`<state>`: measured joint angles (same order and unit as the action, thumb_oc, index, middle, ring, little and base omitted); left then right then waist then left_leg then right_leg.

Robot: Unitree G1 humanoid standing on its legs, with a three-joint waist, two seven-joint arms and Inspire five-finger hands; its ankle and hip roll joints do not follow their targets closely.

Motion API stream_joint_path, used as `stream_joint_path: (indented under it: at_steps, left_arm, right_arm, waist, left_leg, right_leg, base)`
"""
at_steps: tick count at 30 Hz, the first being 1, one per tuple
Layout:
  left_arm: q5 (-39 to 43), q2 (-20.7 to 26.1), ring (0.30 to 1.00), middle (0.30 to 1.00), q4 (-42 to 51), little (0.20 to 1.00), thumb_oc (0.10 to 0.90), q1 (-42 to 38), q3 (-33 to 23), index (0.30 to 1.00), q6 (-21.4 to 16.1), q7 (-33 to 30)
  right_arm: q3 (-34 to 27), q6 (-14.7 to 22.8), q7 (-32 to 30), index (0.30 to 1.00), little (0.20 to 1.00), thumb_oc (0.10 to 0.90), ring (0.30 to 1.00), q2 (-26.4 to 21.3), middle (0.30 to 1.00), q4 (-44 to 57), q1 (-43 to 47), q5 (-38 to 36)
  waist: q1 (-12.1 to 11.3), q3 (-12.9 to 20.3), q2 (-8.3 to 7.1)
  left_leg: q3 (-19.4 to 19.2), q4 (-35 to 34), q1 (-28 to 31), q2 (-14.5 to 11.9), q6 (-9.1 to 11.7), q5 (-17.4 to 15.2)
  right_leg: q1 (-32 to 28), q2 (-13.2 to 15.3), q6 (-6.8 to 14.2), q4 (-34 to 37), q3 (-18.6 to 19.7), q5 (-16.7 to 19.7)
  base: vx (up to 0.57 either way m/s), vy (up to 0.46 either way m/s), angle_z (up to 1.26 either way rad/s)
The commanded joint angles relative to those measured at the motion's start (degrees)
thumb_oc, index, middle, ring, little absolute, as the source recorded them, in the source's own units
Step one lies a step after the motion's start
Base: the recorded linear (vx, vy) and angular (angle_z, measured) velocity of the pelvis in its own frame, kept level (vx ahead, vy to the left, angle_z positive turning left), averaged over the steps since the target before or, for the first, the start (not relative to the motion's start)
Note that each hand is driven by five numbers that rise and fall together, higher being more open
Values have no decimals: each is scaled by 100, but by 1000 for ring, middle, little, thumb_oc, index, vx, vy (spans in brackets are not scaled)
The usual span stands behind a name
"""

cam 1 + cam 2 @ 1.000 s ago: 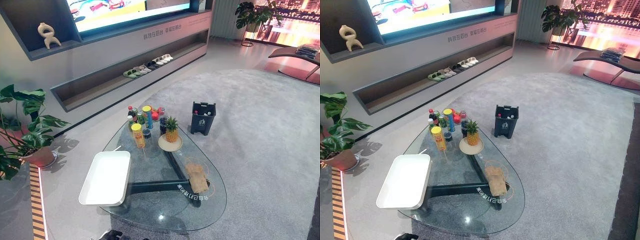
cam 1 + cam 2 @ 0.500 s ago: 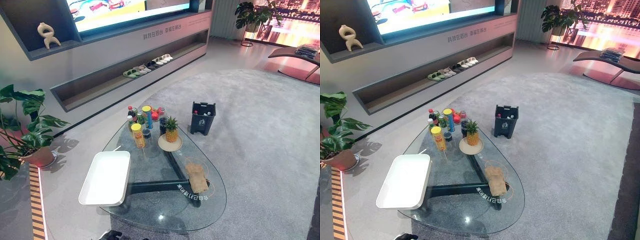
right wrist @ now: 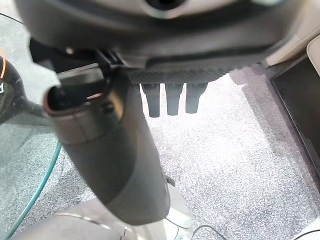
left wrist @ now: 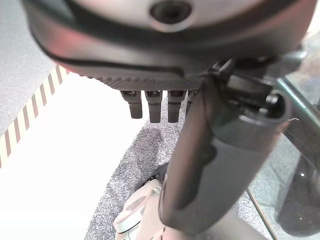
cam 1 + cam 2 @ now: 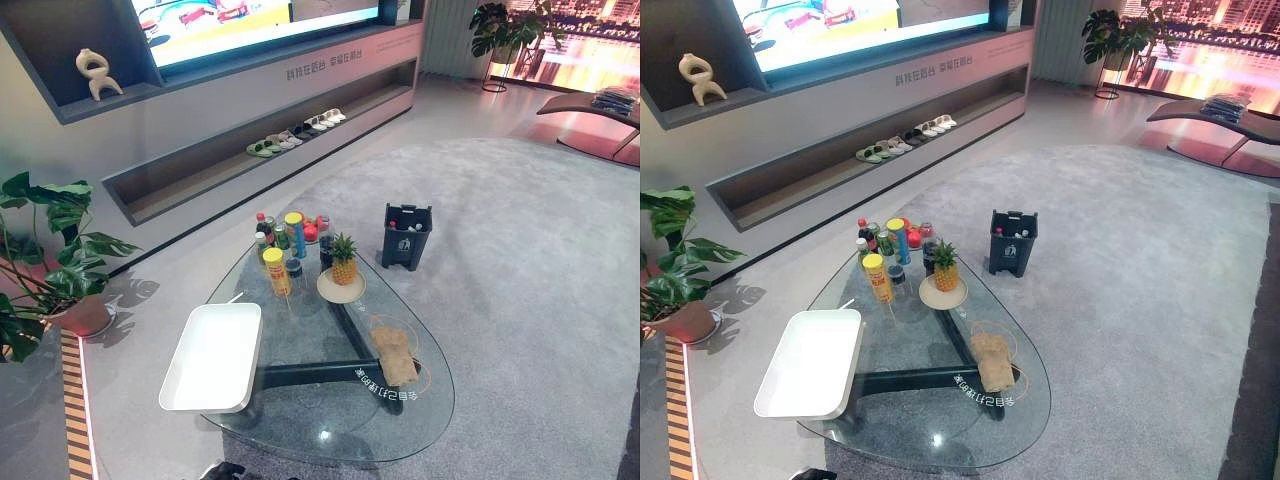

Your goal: Wipe the table with a cloth and put it in the basket.

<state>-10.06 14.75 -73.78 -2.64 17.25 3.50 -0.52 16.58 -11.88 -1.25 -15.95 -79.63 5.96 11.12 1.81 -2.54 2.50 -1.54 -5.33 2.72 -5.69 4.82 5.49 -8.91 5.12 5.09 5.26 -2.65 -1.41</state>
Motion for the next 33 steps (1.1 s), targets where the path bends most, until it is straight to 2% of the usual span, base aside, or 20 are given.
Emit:
stream_joint_path:
  at_steps: [1,6,10,15,21,22,23,24,25,29,30,33]
  left_arm:
    - [141,108,900,900,-382,900,800,-462,-80,900,-4,-121]
    - [449,228,900,900,-323,900,800,-431,-169,900,12,-253]
    - [1095,310,900,900,-213,900,800,-638,-272,900,-50,-447]
    - [2075,466,900,900,-15,900,800,-1360,-380,900,-237,-677]
    - [3184,756,900,900,69,900,800,-1831,-615,900,-585,-579]
    - [3735,843,900,900,119,900,800,-2048,-667,900,-717,-556]
    - [3908,873,900,900,151,900,800,-2137,-710,900,-780,-550]
    - [4401,912,900,900,326,900,800,-2357,-782,900,-976,-512]
    - [4450,913,900,900,345,900,800,-2380,-784,900,-997,-504]
    - [4851,984,900,900,670,900,800,-2582,-889,900,-1148,-516]
    - [4911,988,900,900,746,900,800,-2612,-958,900,-1219,-481]
    - [5026,993,900,900,797,900,800,-2653,-1013,900,-1265,-434]
  right_arm:
    - [-116,-96,-133,900,900,800,900,-221,900,-333,307,21]
    - [-114,-218,21,900,900,800,900,-385,900,-343,299,109]
    - [-8,-275,6,900,900,800,900,-488,900,-304,428,230]
    - [298,-372,-241,900,900,800,900,-639,900,-34,993,282]
    - [394,-462,-517,900,900,800,900,-748,900,80,1472,95]
    - [433,-476,-643,900,900,800,900,-824,900,127,1692,-8]
    - [431,-472,-681,900,900,800,900,-862,900,138,1768,-34]
    - [416,-459,-855,900,900,800,900,-979,900,195,1978,-143]
    - [414,-457,-878,900,900,800,900,-988,900,198,2002,-155]
    - [303,-340,-1279,900,900,800,900,-1114,900,402,2256,-493]
    - [189,-257,-1446,900,900,800,900,-1147,900,493,2332,-603]
    - [68,-143,-1575,900,900,800,900,-1253,900,546,2470,-723]
  waist:
    - [-145,-348,-159]
    - [-146,-486,-145]
    - [-133,-846,-86]
    - [-109,-1642,19]
    - [-110,-2055,64]
    - [-130,-2196,59]
    - [-136,-2263,52]
    - [-149,-2448,29]
    - [-149,-2455,28]
    - [-179,-2671,-7]
    - [-184,-2704,-11]
    - [-171,-2725,-8]
  left_leg:
    - [-38,33,344,307,-127,-786]
    - [-33,33,219,298,-123,-722]
    - [42,33,-147,325,-161,-571]
    - [227,33,-967,410,-233,-221]
    - [246,33,-1648,516,-287,-61]
    - [218,73,-1937,542,-267,36]
    - [208,168,-2074,557,-255,65]
    - [237,756,-2595,626,-222,29]
    - [243,838,-2664,635,-220,11]
    - [260,1875,-3483,742,-266,-198]
    - [259,2304,-3800,748,-296,-339]
    - [247,2655,-4088,726,-323,-471]
  right_leg:
    - [220,29,94,-26,-231,96]
    - [339,15,90,-26,-177,147]
    - [706,14,59,-26,-125,275]
    - [1727,-85,-79,-403,12,379]
    - [2510,-98,-71,-579,94,449]
    - [2832,-90,-76,-754,69,445]
    - [2961,-77,-80,-864,57,437]
    - [3362,-33,-101,-1292,5,376]
    - [3420,-26,-103,-1354,-4,359]
    - [4151,12,-133,-2190,-114,168]
    - [4454,-3,-158,-2562,-119,49]
    - [4747,-18,-187,-2818,-80,-32]
  base:
    - [36,1,0]
    - [0,0,0]
    - [-49,20,0]
    - [-252,27,-1]
    - [-142,0,-5]
    - [-196,-2,-5]
    - [-309,-26,-6]
    - [-196,-29,-2]
    - [-206,-43,2]
    - [-135,-66,14]
    - [-97,-78,14]
    - [-64,-48,30]
